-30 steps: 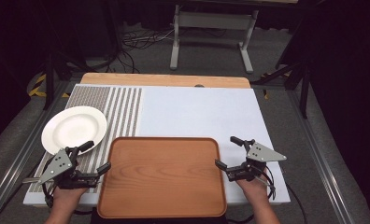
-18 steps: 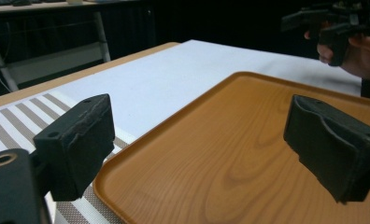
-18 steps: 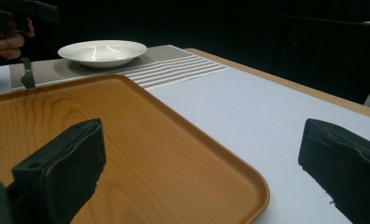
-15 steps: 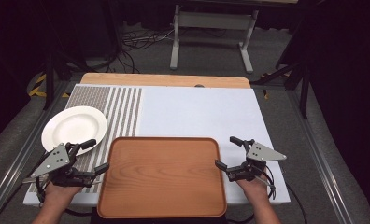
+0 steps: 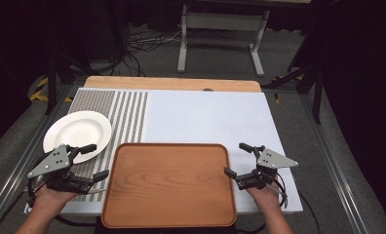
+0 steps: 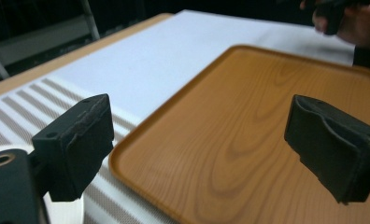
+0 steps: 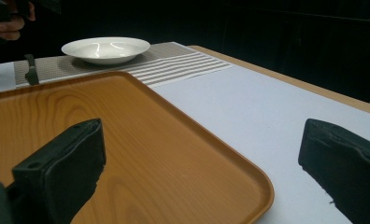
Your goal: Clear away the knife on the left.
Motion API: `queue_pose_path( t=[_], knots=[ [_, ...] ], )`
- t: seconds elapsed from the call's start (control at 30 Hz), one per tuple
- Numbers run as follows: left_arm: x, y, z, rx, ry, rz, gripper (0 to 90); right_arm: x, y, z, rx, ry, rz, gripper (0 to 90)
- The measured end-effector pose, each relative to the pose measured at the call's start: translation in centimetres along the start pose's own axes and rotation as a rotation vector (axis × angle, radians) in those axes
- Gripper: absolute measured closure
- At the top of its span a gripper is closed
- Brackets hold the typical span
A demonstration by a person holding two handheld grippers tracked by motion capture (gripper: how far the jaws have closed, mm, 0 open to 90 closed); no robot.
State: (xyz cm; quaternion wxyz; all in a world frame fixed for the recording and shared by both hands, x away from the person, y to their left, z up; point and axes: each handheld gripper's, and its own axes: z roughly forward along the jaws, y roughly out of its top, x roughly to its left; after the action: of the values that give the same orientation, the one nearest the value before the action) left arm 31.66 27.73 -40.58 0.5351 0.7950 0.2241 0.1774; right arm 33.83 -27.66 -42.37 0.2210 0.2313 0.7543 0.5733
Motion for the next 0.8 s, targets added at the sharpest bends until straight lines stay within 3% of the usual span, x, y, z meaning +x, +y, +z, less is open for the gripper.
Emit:
queue_pose_path(
  t=[0.47, 0.73, 0.8],
  knots=[
    [1.6, -0.8, -2.3, 0.145, 0.004, 0.043, 11.9, -0.2, 0.0, -0.2, 0.006, -0.003, 0.002, 1.3],
    [2.2, -1.0, -2.9, 0.234, -0.032, 0.050, 12.6, -0.2, -0.1, -0.1, 0.017, 0.003, 0.007, 1.3],
    [2.3, -0.9, -3.1, 0.266, -0.034, 0.056, 16.7, -0.2, -0.1, 0.0, 0.019, 0.005, 0.007, 1.3]
  ],
)
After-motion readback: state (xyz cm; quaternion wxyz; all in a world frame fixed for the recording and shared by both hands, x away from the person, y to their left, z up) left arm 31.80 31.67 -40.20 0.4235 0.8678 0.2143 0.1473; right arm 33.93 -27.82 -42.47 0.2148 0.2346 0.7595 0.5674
